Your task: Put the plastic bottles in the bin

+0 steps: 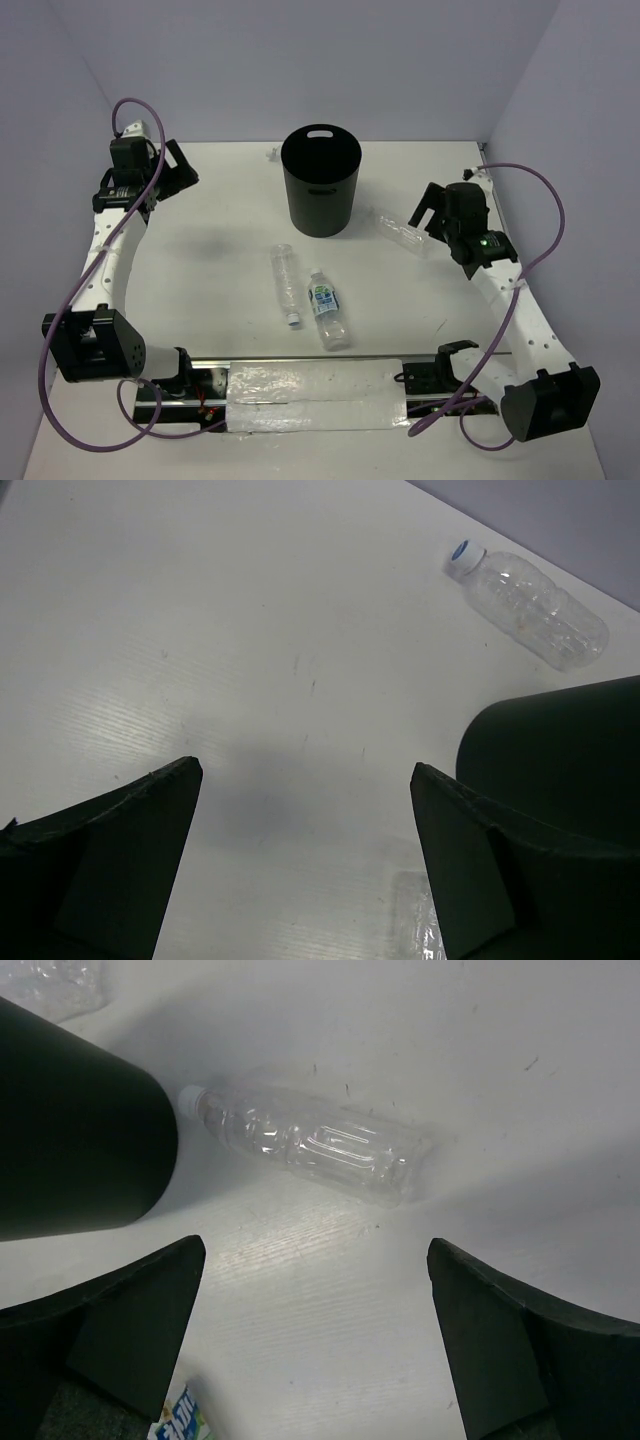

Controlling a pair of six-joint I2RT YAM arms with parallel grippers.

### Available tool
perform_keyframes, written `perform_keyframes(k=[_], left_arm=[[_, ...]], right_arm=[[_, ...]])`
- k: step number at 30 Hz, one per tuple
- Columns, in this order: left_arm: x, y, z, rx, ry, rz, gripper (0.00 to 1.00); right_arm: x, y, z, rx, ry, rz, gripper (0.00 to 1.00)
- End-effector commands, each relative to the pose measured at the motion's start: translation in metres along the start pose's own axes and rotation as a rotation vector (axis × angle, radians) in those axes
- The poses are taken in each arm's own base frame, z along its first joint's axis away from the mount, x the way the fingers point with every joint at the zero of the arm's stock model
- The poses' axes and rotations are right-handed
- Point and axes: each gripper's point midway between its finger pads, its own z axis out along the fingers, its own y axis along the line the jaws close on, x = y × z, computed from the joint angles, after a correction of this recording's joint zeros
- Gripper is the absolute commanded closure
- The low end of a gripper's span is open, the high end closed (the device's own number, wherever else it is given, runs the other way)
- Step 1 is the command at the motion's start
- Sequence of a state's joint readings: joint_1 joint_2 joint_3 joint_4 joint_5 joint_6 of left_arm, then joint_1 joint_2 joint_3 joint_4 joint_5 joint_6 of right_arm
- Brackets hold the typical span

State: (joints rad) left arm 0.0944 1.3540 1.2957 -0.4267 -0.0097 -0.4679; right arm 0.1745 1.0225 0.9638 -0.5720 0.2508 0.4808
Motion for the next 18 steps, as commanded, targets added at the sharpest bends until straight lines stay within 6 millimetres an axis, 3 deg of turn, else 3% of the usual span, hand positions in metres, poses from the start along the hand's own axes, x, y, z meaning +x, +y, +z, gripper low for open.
perform_keyframes(k=[1,7,10,13,18], left_arm=[[-0.006,-0.007,-0.003,0.025,-0.015,0.003,0.01],[-0.010,0.004,-0.008,-0.040,-0.037,-0.006,0.01],[-0.008,0.006,-0.005,-0.050,-0.021,-0.014,0.01],[-0.004,0.005,-0.004,-0.044,-0.004,-0.022,0.01],[-0.009,0.000,0.000,-0.039,0.003,-0.047,0.01]], right_arm=[[-0.022,0.010,-0.018,-0.048,-0.084,0.042,0.00],[0.002,0.003,-0.014,-0.026,-0.030,0.128,0.00],[0.026,0.000,-0.010,-0.023,0.022,0.240,0.00],[0.037,0.028,-0.010,-0.173,0.080,0.334,0.00],[0.059,0.046,0.002,-0.251,0.195,0.602,0.00]])
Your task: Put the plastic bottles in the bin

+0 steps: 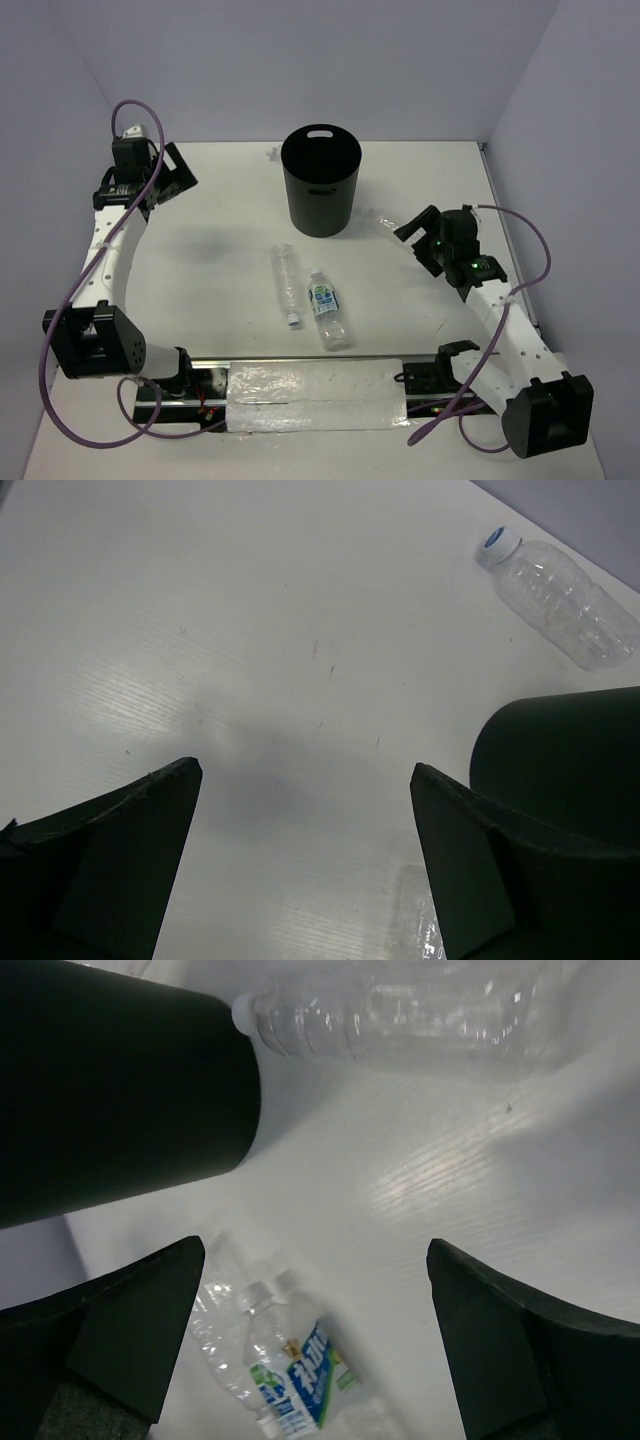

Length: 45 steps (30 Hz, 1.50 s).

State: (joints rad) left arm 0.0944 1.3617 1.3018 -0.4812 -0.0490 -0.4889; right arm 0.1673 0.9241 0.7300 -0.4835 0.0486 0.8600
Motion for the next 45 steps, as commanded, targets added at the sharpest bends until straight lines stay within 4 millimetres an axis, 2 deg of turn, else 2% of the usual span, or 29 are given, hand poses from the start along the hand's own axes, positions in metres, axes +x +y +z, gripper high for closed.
perform_keyframes(k=[1,2,5,9,11,14,19,21,25,30,35,40,43,45], left_arm=[[-0.019,-0.012,0.000,0.022,-0.030,-0.028,0.01],[-0.023,-0.015,0.001,0.026,-0.031,-0.031,0.01],[-0.027,-0.017,0.001,0.030,-0.033,-0.033,0.01],[-0.027,-0.017,0.004,0.022,-0.022,-0.030,0.01],[-0.027,-0.016,0.006,0.014,-0.015,-0.028,0.01],[-0.026,-0.015,0.007,0.008,-0.011,-0.027,0.01],[-0.025,-0.013,0.009,-0.003,-0.006,-0.017,0.01],[-0.024,-0.012,0.010,-0.009,-0.004,-0.014,0.01],[-0.023,-0.009,0.013,-0.022,0.000,-0.004,0.01],[-0.020,-0.008,0.018,-0.030,0.017,0.005,0.01],[-0.021,-0.004,0.017,-0.046,0.012,0.019,0.01],[-0.021,0.000,0.015,-0.066,0.012,0.042,0.01],[-0.020,0.002,0.015,-0.077,0.015,0.052,0.01],[-0.019,0.003,0.016,-0.078,0.018,0.054,0.01]], right_arm=[[0.010,0.020,0.010,-0.126,0.064,0.281,0.00],[0.006,0.029,0.013,-0.169,0.061,0.392,0.00],[0.004,0.034,0.022,-0.235,0.056,0.517,0.00],[-0.013,0.014,0.040,-0.152,-0.042,0.616,0.00],[-0.023,0.012,0.047,-0.142,-0.079,0.654,0.00],[-0.031,0.005,0.058,-0.102,-0.104,0.688,0.00],[-0.024,-0.006,0.087,-0.016,-0.041,0.742,0.00],[-0.021,-0.013,0.091,0.012,-0.042,0.761,0.00],[-0.034,-0.014,0.099,0.010,-0.098,0.771,0.00],[-0.034,-0.023,0.117,0.048,-0.102,0.821,0.00],[-0.031,-0.032,0.140,0.114,-0.092,0.856,0.00],[-0.034,-0.041,0.153,0.162,-0.117,0.865,0.00],[-0.036,-0.048,0.159,0.201,-0.137,0.851,0.04],[-0.038,-0.051,0.161,0.218,-0.140,0.839,0.16]])
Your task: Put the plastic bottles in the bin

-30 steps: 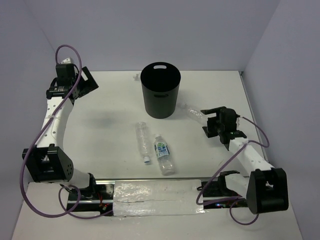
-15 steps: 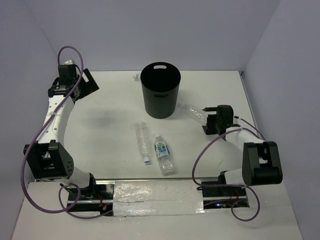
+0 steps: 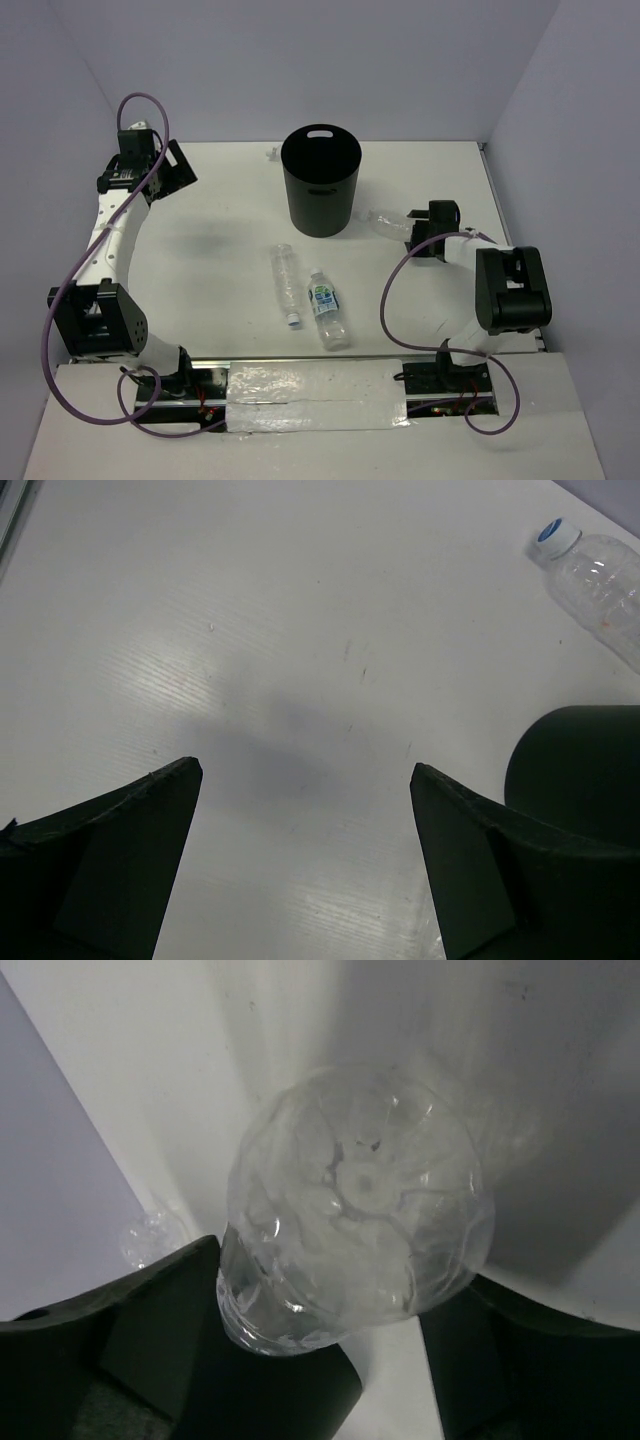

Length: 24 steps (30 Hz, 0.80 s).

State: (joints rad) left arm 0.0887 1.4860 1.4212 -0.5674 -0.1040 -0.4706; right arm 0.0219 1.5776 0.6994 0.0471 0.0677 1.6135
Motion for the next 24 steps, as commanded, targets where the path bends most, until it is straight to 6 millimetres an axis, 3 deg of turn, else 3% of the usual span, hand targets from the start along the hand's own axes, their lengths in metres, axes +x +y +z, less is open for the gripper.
perform_keyframes(k=[1,4,6,7,9,10,11,12,14,16,17,18,20,21,22,23,24], left_arm=[[-0.017,-0.004,-0.006,0.003,-0.047,0.024,0.01],[-0.017,-0.005,-0.006,0.008,-0.045,0.021,0.01],[-0.016,-0.006,-0.006,0.015,-0.042,0.019,0.01],[-0.016,-0.006,-0.007,0.015,-0.041,0.017,0.01],[-0.014,-0.007,-0.008,0.021,-0.035,0.013,0.01],[-0.014,-0.009,-0.009,0.029,-0.032,0.013,0.01],[-0.014,-0.009,-0.011,0.032,-0.029,0.010,0.01],[-0.013,-0.010,-0.012,0.037,-0.027,0.009,0.01],[-0.013,-0.014,-0.014,0.058,-0.019,0.000,0.01],[-0.012,-0.019,-0.014,0.076,-0.011,-0.011,0.01],[-0.011,-0.020,-0.013,0.082,-0.007,-0.014,0.01],[-0.009,-0.023,-0.013,0.089,-0.002,-0.018,0.01],[-0.007,-0.026,-0.011,0.101,0.009,-0.030,0.01],[-0.004,-0.028,-0.011,0.110,0.018,-0.031,0.01],[-0.004,-0.028,-0.011,0.111,0.019,-0.037,0.01],[-0.003,-0.027,-0.011,0.109,0.021,-0.039,0.01],[-0.002,-0.028,-0.012,0.111,0.022,-0.037,0.01]], right_arm=[[-0.016,0.009,0.008,0.007,-0.074,-0.002,0.21],[-0.025,0.017,0.001,0.009,-0.126,-0.041,0.47],[-0.032,0.023,-0.007,0.013,-0.161,-0.109,0.51],[-0.036,0.047,-0.022,-0.041,-0.185,-0.131,0.54],[-0.051,0.065,-0.043,-0.064,-0.270,-0.213,0.55],[-0.055,0.090,-0.061,-0.120,-0.303,-0.236,0.55],[-0.067,0.114,-0.093,-0.193,-0.380,-0.291,0.55],[-0.071,0.128,-0.113,-0.227,-0.421,-0.324,0.55],[-0.074,0.179,-0.182,-0.379,-0.555,-0.435,0.55],[-0.061,0.226,-0.247,-0.542,-0.621,-0.557,0.54],[-0.049,0.241,-0.262,-0.602,-0.605,-0.617,0.53],[-0.033,0.264,-0.293,-0.692,-0.591,-0.647,0.53],[-0.007,0.283,-0.303,-0.746,-0.585,-0.807,0.53],[0.016,0.300,-0.329,-0.821,-0.561,-0.837,0.53],[0.029,0.306,-0.331,-0.832,-0.557,-0.923,0.53],[0.048,0.309,-0.318,-0.822,-0.524,-0.994,0.53],[0.063,0.320,-0.336,-0.884,-0.504,-1.023,0.53]])
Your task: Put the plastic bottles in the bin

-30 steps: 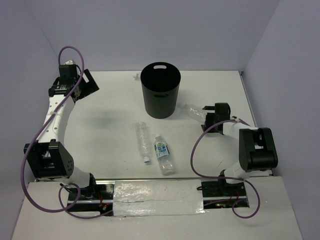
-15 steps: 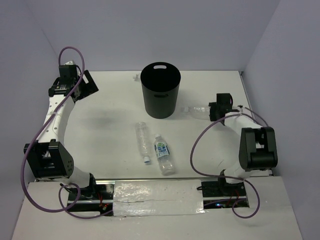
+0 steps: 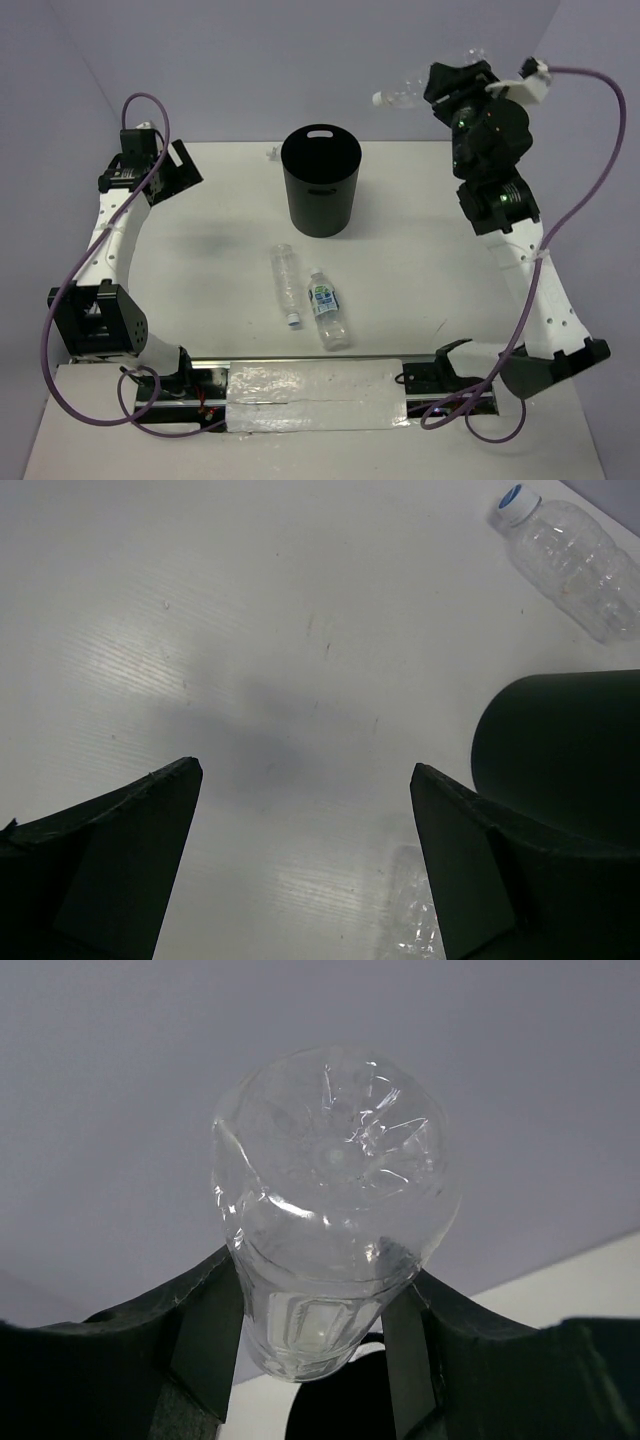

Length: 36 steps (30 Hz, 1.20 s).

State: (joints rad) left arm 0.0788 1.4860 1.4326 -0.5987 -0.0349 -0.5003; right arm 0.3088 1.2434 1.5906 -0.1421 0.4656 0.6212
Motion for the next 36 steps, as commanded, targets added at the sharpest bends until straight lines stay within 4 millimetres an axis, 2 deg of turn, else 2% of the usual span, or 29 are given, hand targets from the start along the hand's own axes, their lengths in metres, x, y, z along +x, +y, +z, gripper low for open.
perform_keyframes(k=[1,3,4,6,8,9,12,13,16,18,19,21,22,25,26,28,29,30,31,32,33,34,35,36], left_arm=[[-0.009,-0.013,-0.007,0.046,-0.023,-0.011,0.01],[-0.008,-0.012,-0.008,0.038,-0.020,-0.007,0.01],[-0.008,-0.010,-0.009,0.031,-0.020,-0.004,0.01],[-0.009,-0.010,-0.009,0.027,-0.020,-0.001,0.01],[-0.008,-0.011,-0.010,0.030,-0.017,0.000,0.01],[-0.007,-0.011,-0.009,0.031,-0.013,0.000,0.01],[-0.006,-0.012,-0.010,0.039,-0.006,0.002,0.01],[-0.006,-0.013,-0.011,0.041,-0.007,0.002,0.01],[-0.004,-0.012,-0.013,0.041,-0.004,0.007,0.01],[-0.003,-0.011,-0.014,0.036,-0.004,0.010,0.01],[-0.001,-0.010,-0.014,0.034,0.000,0.013,0.01],[-0.001,-0.009,-0.015,0.027,-0.001,0.016,0.01],[-0.001,-0.008,-0.014,0.024,-0.001,0.016,0.01],[0.001,-0.010,-0.012,0.031,0.005,0.014,0.01],[0.000,-0.011,-0.012,0.034,0.005,0.013,0.01],[-0.001,-0.013,-0.012,0.042,0.002,0.011,0.01],[-0.002,-0.014,-0.012,0.044,0.000,0.012,0.01],[-0.002,-0.014,-0.012,0.045,-0.002,0.010,0.01],[-0.002,-0.014,-0.011,0.045,-0.002,0.010,0.01],[-0.002,-0.015,-0.011,0.047,-0.002,0.010,0.01],[-0.002,-0.014,-0.010,0.045,-0.003,0.008,0.01],[-0.001,-0.015,-0.009,0.046,-0.001,0.005,0.01],[-0.001,-0.015,-0.008,0.047,0.000,0.004,0.01],[0.001,-0.016,-0.007,0.048,0.003,0.005,0.01]], right_arm=[[0.050,0.036,0.009,-0.127,0.129,-0.311,0.53],[0.064,0.058,0.009,-0.176,0.145,-0.360,0.53],[0.078,0.072,0.002,-0.214,0.168,-0.423,0.52],[0.097,0.081,0.006,-0.211,0.181,-0.485,0.52],[0.119,0.093,0.000,-0.227,0.205,-0.556,0.51],[0.137,0.093,0.002,-0.224,0.225,-0.587,0.51],[0.165,0.092,0.003,-0.204,0.249,-0.644,0.50],[0.182,0.087,0.007,-0.190,0.268,-0.662,0.50],[0.212,0.079,0.009,-0.174,0.303,-0.666,0.47],[0.225,0.074,0.009,-0.162,0.321,-0.672,0.33],[0.231,0.072,0.009,-0.159,0.330,-0.680,0.12],[0.231,0.077,0.003,-0.168,0.330,-0.675,0.02],[0.221,0.083,-0.001,-0.177,0.314,-0.663,0.00],[0.198,0.093,-0.010,-0.191,0.301,-0.632,0.00],[0.178,0.101,-0.016,-0.209,0.287,-0.590,0.00],[0.171,0.093,-0.029,-0.219,0.321,-0.588,0.00],[0.153,0.098,-0.043,-0.259,0.328,-0.540,0.00],[0.168,0.080,-0.055,-0.256,0.397,-0.566,0.00],[0.173,0.072,-0.065,-0.267,0.435,-0.563,0.00],[0.165,0.067,-0.084,-0.292,0.475,-0.524,0.00],[0.191,0.041,-0.099,-0.274,0.556,-0.548,0.00],[0.200,0.028,-0.111,-0.261,0.603,-0.518,0.00],[0.195,0.018,-0.129,-0.269,0.632,-0.499,0.00],[0.226,-0.010,-0.153,-0.261,0.733,-0.527,0.00]])
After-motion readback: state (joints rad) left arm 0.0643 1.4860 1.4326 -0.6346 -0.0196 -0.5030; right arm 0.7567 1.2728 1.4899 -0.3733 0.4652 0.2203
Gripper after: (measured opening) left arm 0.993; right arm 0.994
